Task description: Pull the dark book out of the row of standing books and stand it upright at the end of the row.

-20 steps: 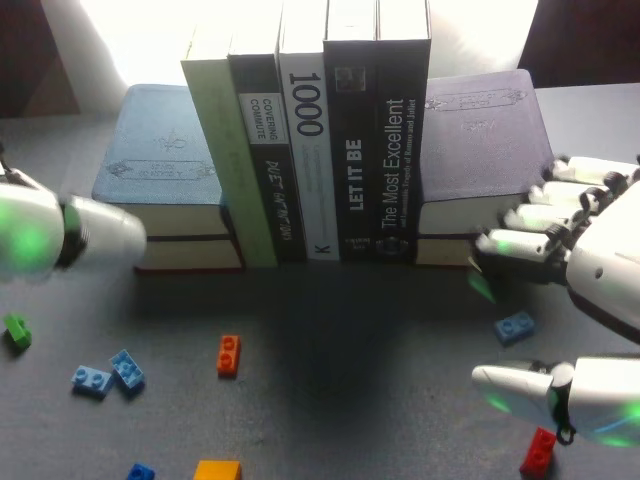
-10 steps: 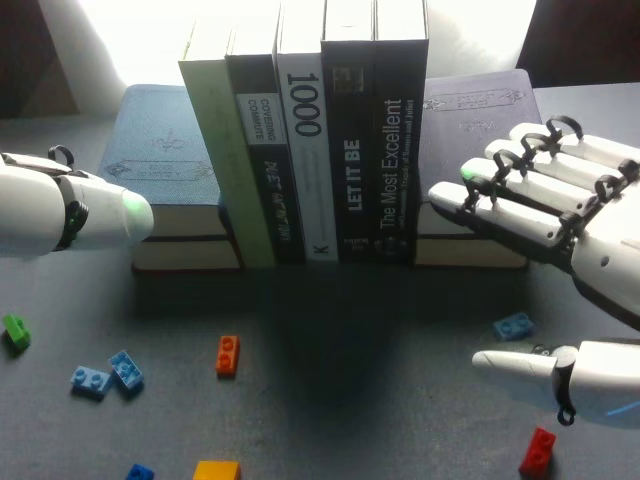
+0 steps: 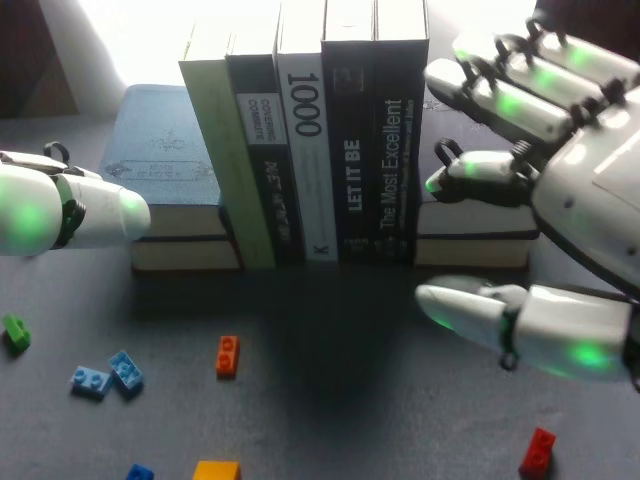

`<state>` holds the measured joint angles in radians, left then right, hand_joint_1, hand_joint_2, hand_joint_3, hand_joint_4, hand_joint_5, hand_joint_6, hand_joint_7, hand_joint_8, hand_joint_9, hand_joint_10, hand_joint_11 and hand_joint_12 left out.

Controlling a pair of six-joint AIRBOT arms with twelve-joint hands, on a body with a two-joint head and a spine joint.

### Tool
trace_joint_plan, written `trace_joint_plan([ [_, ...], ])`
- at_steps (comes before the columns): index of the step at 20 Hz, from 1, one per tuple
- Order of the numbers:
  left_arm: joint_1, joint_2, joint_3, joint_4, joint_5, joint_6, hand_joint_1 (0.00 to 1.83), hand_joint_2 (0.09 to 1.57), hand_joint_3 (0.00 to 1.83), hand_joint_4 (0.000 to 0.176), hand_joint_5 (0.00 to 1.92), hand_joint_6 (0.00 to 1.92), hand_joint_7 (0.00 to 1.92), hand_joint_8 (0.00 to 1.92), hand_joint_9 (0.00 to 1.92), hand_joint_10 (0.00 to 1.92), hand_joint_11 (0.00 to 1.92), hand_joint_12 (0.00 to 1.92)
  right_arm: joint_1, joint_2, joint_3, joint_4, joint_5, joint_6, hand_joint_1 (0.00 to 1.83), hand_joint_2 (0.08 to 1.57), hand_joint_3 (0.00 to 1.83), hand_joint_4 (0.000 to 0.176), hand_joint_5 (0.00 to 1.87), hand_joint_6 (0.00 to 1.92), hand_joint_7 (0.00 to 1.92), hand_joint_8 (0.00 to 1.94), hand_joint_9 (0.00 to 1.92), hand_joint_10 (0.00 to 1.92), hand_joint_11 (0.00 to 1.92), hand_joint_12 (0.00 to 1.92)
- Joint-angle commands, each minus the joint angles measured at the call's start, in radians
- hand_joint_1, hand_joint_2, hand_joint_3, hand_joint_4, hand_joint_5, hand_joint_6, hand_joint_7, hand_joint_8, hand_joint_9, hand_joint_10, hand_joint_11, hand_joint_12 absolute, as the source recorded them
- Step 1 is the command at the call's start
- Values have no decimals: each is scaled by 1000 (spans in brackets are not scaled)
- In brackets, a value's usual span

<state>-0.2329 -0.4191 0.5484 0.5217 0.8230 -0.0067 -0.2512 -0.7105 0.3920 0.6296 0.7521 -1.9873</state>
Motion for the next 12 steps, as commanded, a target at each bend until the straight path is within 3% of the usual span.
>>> trace_joint_plan([
  [1, -13, 8, 4, 38, -66, -4, 0, 1220, 4, 14, 136, 10, 145, 4, 165, 7, 47, 517, 23, -3, 2, -53, 115, -11, 0, 1155, 42, 62, 746, 329, 37, 11, 0, 0, 0, 0],
  [4, -13, 8, 6, 41, -66, -4, 0, 1220, 3, 17, 138, 9, 143, 2, 168, 7, 50, 516, 120, -113, 65, -53, 120, -72, 0, 1155, 36, 60, 765, 337, 38, 9, 0, 0, 0, 0],
  [5, -13, 7, 6, 41, -66, -4, 0, 1232, 8, 15, 145, 11, 144, 3, 168, 6, 44, 511, 149, -147, 98, -53, 119, -96, 0, 1153, 33, 72, 747, 331, 37, 8, 0, 0, 0, 0],
  [7, -13, 7, 5, 42, -66, -4, 0, 1250, 0, 9, 155, 3, 135, 0, 162, 0, 64, 472, 210, -214, 165, -54, 109, -128, 0, 1153, 31, 70, 729, 325, 48, 11, 0, 0, 0, 0],
  [8, -13, 7, 5, 42, -66, -4, 0, 1248, 0, 15, 162, 5, 139, 2, 167, 2, 76, 473, 228, -237, 191, -54, 101, -131, 0, 1168, 36, 49, 705, 314, 43, 8, 0, 0, 0, 0],
  [10, -13, 7, 4, 41, -66, -4, 0, 1250, 0, 13, 150, 0, 153, 7, 167, 2, 68, 462, 263, -289, 249, -54, 93, -133, 0, 1179, 38, 46, 685, 306, 55, 13, 0, 0, 0, 0],
  [12, -13, 7, 3, 41, -66, -4, 0, 1233, 0, 20, 137, 3, 156, 1, 170, 2, 85, 416, 279, -324, 284, -54, 94, -135, 0, 1179, 33, 70, 639, 292, 47, 8, 0, 0, 0, 0],
])
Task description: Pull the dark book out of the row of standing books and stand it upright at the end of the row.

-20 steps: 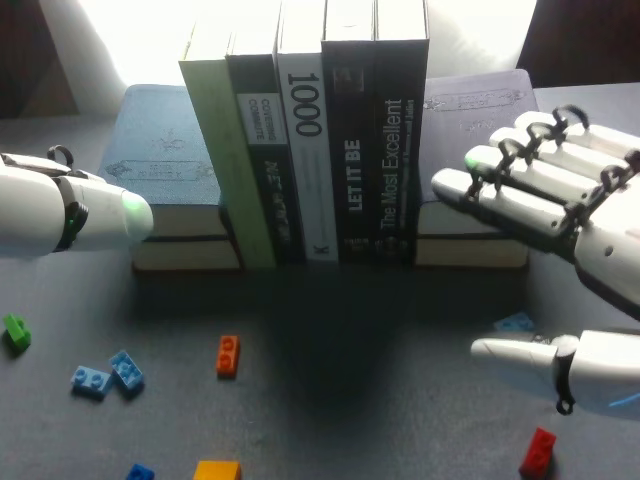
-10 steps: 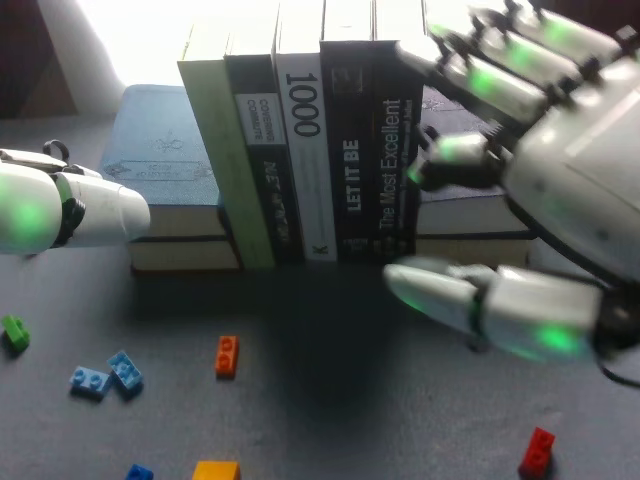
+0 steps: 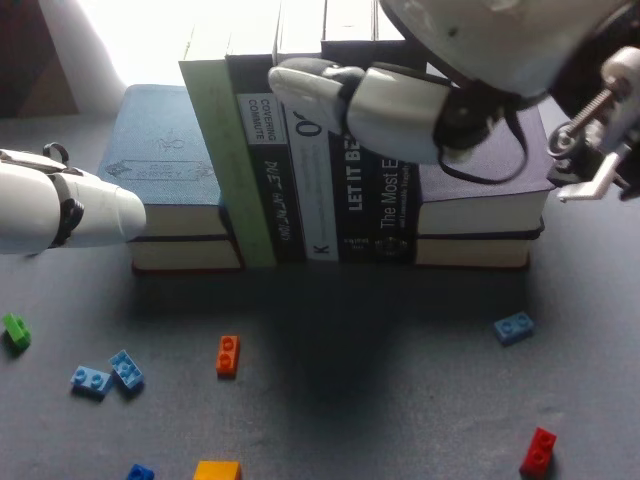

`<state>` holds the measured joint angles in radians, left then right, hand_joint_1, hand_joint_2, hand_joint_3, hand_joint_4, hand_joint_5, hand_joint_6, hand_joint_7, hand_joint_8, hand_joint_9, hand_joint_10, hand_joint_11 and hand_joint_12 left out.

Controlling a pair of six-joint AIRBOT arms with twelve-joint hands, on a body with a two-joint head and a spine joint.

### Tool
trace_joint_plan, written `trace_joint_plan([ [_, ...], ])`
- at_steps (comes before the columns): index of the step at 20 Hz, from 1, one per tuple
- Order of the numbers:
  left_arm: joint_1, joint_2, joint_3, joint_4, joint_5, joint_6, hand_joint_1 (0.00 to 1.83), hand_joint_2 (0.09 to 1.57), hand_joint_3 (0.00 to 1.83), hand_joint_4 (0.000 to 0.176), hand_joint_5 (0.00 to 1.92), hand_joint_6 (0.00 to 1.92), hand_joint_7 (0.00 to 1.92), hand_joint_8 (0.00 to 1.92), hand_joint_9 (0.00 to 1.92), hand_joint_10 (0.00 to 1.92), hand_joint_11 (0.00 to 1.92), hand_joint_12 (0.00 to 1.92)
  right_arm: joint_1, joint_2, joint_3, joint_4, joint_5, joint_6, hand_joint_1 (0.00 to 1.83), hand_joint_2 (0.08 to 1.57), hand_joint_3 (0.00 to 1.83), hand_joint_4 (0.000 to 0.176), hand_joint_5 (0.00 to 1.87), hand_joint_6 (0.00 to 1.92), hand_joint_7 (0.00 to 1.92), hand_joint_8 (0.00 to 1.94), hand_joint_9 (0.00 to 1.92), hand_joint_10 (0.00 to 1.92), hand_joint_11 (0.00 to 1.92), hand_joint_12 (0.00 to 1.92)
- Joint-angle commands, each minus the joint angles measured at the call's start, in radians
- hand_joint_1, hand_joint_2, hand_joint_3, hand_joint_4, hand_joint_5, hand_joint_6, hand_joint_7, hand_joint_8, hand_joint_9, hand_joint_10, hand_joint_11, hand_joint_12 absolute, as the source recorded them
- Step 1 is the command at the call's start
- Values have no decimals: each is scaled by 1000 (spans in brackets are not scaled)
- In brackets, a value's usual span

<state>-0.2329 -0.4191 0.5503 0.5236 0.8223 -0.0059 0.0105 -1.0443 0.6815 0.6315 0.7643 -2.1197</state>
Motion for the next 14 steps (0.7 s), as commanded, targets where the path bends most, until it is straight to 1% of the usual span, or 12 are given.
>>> trace_joint_plan([
  [1, -13, 7, 1, 39, -65, -4, 0, 1230, 0, 18, 145, 6, 168, 5, 186, 8, 105, 420, 18, 3, 1, -56, 82, -8, 0, 1177, 31, 74, 646, 297, 57, 12, 0, 0, 0, 0],
  [2, -13, 8, 1, 39, -65, -4, 0, 1238, 0, 19, 145, 5, 161, 2, 182, 6, 97, 415, 17, -2, 6, -56, 82, -10, 0, 1180, 30, 67, 641, 297, 48, 7, 0, 0, 0, 0],
  [5, -13, 8, 1, 39, -65, -5, 0, 1243, 2, 22, 155, 8, 159, 1, 185, 5, 105, 414, 3, -17, 30, -56, 84, -4, 0, 1181, 27, 60, 642, 302, 54, 9, 0, 0, 0, 0],
  [6, -13, 8, 1, 39, -65, -5, 0, 1243, 2, 20, 156, 7, 161, 1, 189, 7, 108, 414, 2, -19, 35, -56, 84, -4, 0, 1171, 21, 68, 634, 301, 60, 11, 0, 0, 0, 0],
  [7, -13, 8, 1, 39, -65, -5, 0, 1243, 2, 20, 156, 7, 161, 1, 189, 7, 108, 414, 1, -22, 40, -56, 84, -4, 0, 1171, 21, 68, 634, 301, 60, 11, 0, 0, 0, 0],
  [8, -13, 8, 1, 39, -65, -5, 0, 1252, 5, 18, 170, 11, 170, 4, 197, 8, 116, 414, 0, -23, 43, -56, 84, -5, 0, 1173, 20, 59, 645, 311, 80, 17, 0, 0, 0, 0],
  [9, -13, 8, 1, 39, -65, -5, 0, 1250, 4, 21, 174, 11, 170, 3, 199, 8, 120, 414, -4, -23, 44, -56, 86, -7, 0, 1175, 20, 51, 647, 314, 75, 14, 0, 0, 0, 0],
  [10, -13, 8, 2, 39, -65, -5, 0, 1250, 4, 20, 170, 9, 165, 1, 199, 7, 123, 414, -10, -23, 44, -56, 92, -11, 0, 1170, 16, 58, 644, 315, 73, 13, 0, 0, 0, 0],
  [11, -13, 8, 2, 39, -65, -5, 0, 1248, 2, 20, 174, 9, 172, 4, 205, 9, 123, 413, -20, -23, 44, -56, 99, -15, 0, 1172, 6, 65, 610, 355, 81, 3, 0, 0, 0, 0],
  [12, -13, 7, 2, 39, -65, -5, 0, 1243, 0, 23, 167, 6, 171, 3, 203, 7, 119, 410, -31, -23, 44, -56, 106, -17, 0, 1174, 5, 65, 603, 366, 75, 0, 0, 0, 0, 0],
  [13, -13, 7, 2, 39, -65, -5, 0, 1239, 0, 24, 159, 2, 170, 2, 197, 4, 111, 405, -39, -23, 44, -56, 109, -16, 0, 1179, 6, 50, 614, 376, 87, 5, 0, 0, 0, 0],
  [14, -13, 7, 2, 39, -65, -5, 0, 1246, 1, 24, 151, 0, 157, 0, 185, 0, 99, 399, -46, -22, 44, -56, 114, -16, 0, 1182, 7, 40, 617, 381, 91, 6, 0, 0, 0, 0],
])
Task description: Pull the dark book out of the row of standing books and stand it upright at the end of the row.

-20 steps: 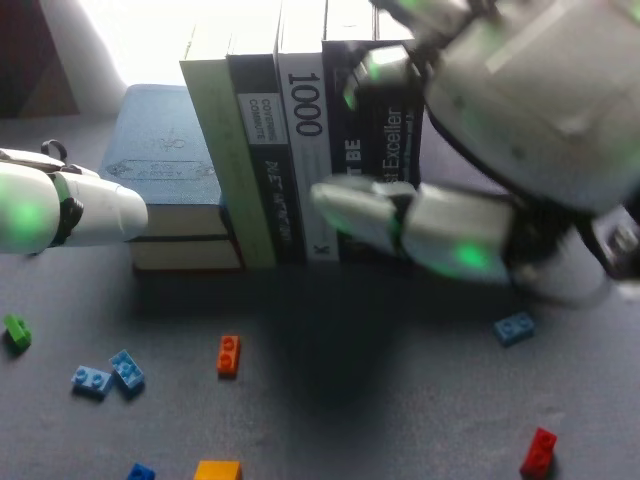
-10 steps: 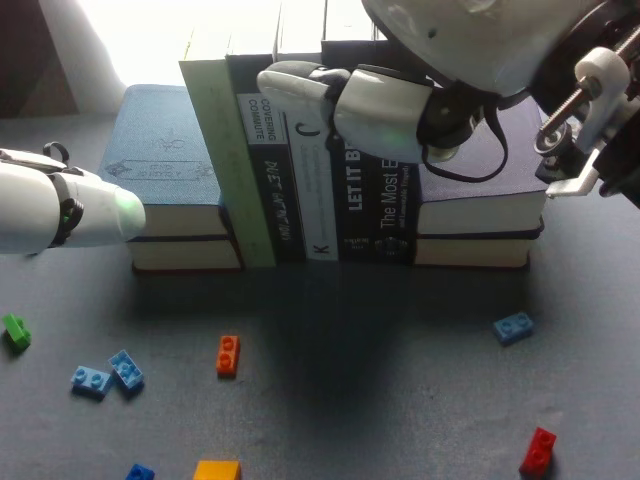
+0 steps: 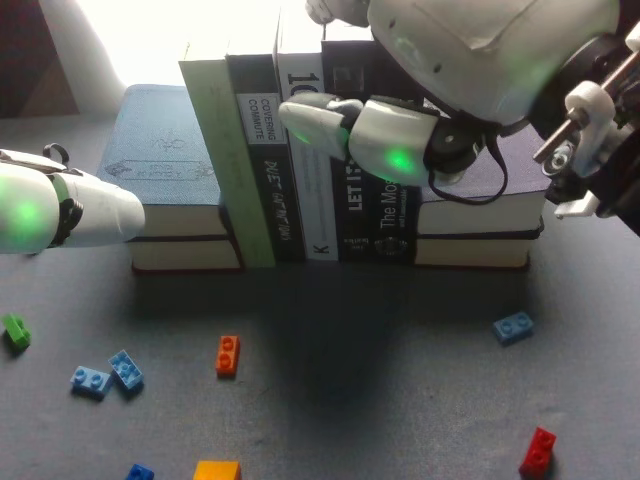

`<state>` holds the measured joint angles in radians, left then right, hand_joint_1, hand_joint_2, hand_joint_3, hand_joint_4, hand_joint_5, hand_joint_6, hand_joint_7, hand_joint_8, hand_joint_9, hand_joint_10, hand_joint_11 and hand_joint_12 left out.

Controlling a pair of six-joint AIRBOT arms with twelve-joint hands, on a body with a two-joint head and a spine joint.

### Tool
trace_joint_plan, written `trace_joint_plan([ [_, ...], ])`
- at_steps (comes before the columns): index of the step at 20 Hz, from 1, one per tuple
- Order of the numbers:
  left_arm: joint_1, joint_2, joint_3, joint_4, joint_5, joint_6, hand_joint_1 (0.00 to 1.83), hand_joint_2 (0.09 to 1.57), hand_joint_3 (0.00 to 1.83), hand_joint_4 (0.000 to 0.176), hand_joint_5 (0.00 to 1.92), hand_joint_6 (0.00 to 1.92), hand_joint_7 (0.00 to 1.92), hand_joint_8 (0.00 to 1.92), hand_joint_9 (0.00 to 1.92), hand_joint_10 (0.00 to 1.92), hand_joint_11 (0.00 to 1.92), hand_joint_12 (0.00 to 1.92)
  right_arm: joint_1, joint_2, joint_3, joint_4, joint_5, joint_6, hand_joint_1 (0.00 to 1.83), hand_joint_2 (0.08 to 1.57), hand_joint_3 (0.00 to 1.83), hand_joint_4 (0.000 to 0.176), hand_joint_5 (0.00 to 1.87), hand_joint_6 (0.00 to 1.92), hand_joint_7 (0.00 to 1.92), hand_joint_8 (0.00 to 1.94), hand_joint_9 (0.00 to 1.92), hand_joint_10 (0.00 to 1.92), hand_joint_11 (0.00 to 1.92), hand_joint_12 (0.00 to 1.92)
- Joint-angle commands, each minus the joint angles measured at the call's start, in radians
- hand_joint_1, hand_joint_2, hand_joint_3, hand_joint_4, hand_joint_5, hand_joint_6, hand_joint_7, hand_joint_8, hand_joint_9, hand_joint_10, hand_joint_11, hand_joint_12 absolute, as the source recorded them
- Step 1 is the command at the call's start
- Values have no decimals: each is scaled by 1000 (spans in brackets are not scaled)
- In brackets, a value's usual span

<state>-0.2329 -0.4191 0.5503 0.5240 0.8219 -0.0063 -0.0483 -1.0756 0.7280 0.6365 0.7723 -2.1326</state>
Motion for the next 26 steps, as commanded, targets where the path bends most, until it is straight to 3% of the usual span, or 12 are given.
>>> trace_joint_plan([
  [1, -13, 7, 2, 39, -64, -5, 0, 1248, 2, 23, 159, 3, 159, 2, 188, 2, 106, 401, 8, 9, -2, -61, 107, 0, 0, 1182, 3, 48, 587, 425, 88, 2, 0, 0, 0, 0],
  [9, -13, 7, 2, 39, -64, -5, 0, 1246, 1, 21, 165, 4, 164, 4, 188, 6, 113, 396, -14, 2, 38, -61, 102, 26, 0, 1179, 0, 53, 548, 497, 85, 12, 0, 0, 0, 0],
  [10, -13, 7, 2, 39, -64, -5, 0, 1249, 2, 17, 156, 0, 156, 0, 179, 1, 105, 393, -19, 2, 40, -60, 97, 29, 0, 1184, 2, 44, 547, 497, 79, 8, 0, 0, 0, 0],
  [14, -13, 7, 1, 39, -64, -5, 0, 1234, 0, 22, 137, 7, 145, 4, 161, 2, 90, 390, -56, 5, 31, -60, 94, 28, 0, 1183, 2, 44, 556, 505, 106, 17, 0, 0, 0, 0],
  [18, -13, 7, 1, 39, -64, -5, 0, 1244, 1, 20, 153, 9, 155, 6, 187, 11, 120, 399, -65, 36, -34, -60, 101, 12, 0, 1186, 2, 25, 563, 510, 130, 24, 0, 0, 0, 0],
  [20, -13, 7, 1, 39, -64, -5, 0, 1237, 0, 11, 160, 9, 154, 3, 176, 4, 114, 390, -74, 54, -83, -60, 101, -17, 0, 1188, 4, 26, 562, 512, 128, 21, 0, 0, 0, 0],
  [22, -13, 8, 2, 39, -64, -5, 0, 1216, 0, 25, 134, 0, 140, 0, 169, 0, 133, 313, -88, 69, -125, -60, 101, -45, 0, 1198, 8, 10, 550, 509, 131, 20, 0, 0, 0, 0],
  [26, -13, 8, 2, 39, -63, -5, 0, 1227, 5, 12, 126, 0, 133, 0, 154, 0, 115, 296, -90, 98, -206, 68, 81, -118, 0, 1208, 11, 0, 576, 518, 164, 30, 0, 0, 0, 0],
])
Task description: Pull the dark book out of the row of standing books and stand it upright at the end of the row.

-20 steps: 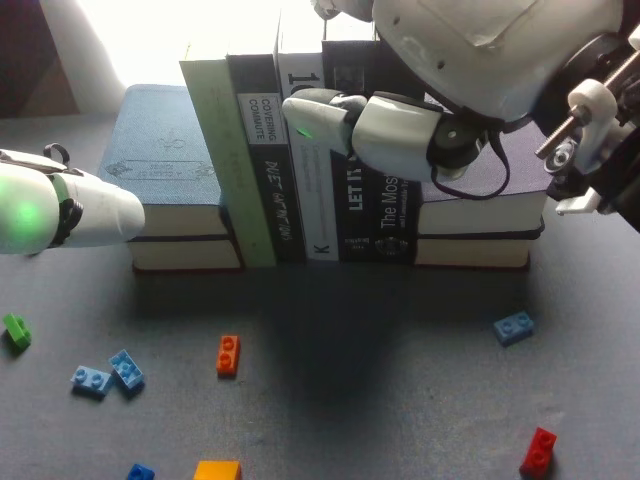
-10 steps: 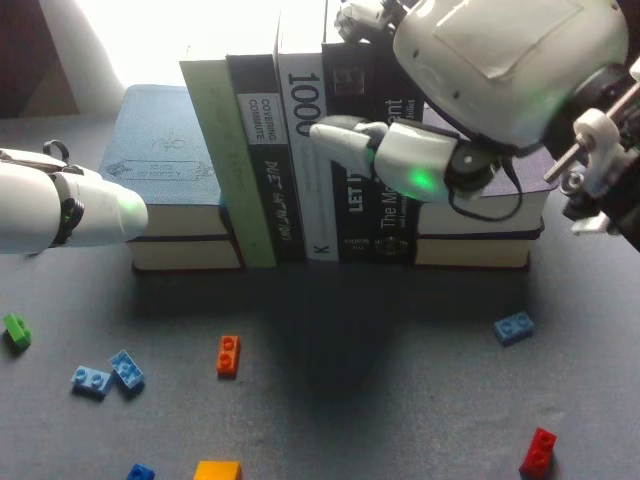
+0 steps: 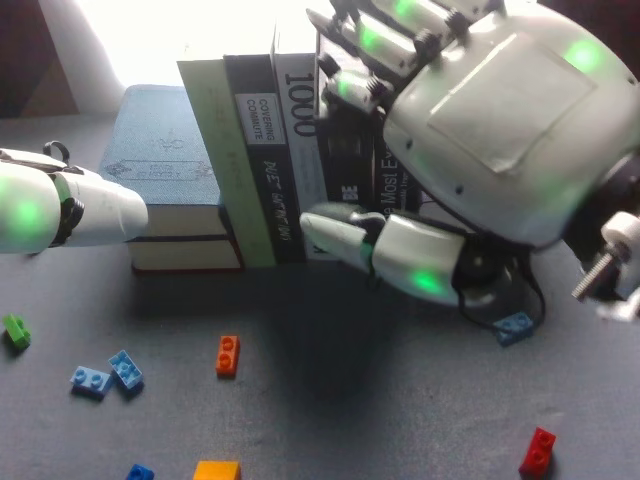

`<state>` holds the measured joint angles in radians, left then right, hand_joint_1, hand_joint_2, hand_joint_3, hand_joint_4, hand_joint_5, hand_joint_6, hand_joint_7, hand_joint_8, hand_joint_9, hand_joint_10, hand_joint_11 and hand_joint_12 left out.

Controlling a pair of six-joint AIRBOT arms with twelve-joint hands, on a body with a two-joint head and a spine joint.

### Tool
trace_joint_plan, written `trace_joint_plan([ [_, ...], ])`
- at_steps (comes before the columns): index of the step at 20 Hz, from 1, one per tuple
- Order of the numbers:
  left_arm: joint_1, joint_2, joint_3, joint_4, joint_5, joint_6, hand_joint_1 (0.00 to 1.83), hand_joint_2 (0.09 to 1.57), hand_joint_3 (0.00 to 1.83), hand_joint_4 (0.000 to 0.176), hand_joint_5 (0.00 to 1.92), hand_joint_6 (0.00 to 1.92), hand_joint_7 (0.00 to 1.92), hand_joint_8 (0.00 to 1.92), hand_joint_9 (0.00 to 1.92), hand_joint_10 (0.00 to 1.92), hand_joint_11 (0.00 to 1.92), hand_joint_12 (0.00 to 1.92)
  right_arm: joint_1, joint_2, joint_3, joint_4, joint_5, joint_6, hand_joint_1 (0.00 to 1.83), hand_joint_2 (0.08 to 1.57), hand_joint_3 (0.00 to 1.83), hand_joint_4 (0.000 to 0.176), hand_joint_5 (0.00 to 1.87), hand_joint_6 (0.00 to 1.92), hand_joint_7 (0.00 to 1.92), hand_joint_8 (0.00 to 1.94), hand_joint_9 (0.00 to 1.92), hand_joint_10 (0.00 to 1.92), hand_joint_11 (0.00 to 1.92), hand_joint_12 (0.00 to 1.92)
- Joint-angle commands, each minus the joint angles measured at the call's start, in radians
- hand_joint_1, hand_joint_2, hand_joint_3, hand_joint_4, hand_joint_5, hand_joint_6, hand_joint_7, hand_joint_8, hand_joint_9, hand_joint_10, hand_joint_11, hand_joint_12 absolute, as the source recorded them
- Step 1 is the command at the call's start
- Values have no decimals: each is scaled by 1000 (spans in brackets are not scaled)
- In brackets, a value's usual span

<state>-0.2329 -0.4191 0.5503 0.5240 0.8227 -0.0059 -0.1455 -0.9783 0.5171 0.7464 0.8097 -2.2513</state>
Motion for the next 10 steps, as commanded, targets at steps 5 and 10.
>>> trace_joint_plan([
  [5, -13, 8, 2, 39, -64, -5, 0, 1229, 3, 5, 142, 7, 149, 8, 169, 10, 141, 305, 9, 36, -79, 101, 26, -81, 0, 1212, 10, 0, 536, 507, 130, 9, 0, 0, 0, 0],
  [10, -13, 8, 3, 39, -64, -5, 0, 1227, 0, 15, 133, 1, 135, 0, 150, 0, 121, 294, 12, 58, -134, 203, 19, -148, 0, 1221, 7, 0, 517, 564, 107, 1, 0, 0, 0, 0],
])
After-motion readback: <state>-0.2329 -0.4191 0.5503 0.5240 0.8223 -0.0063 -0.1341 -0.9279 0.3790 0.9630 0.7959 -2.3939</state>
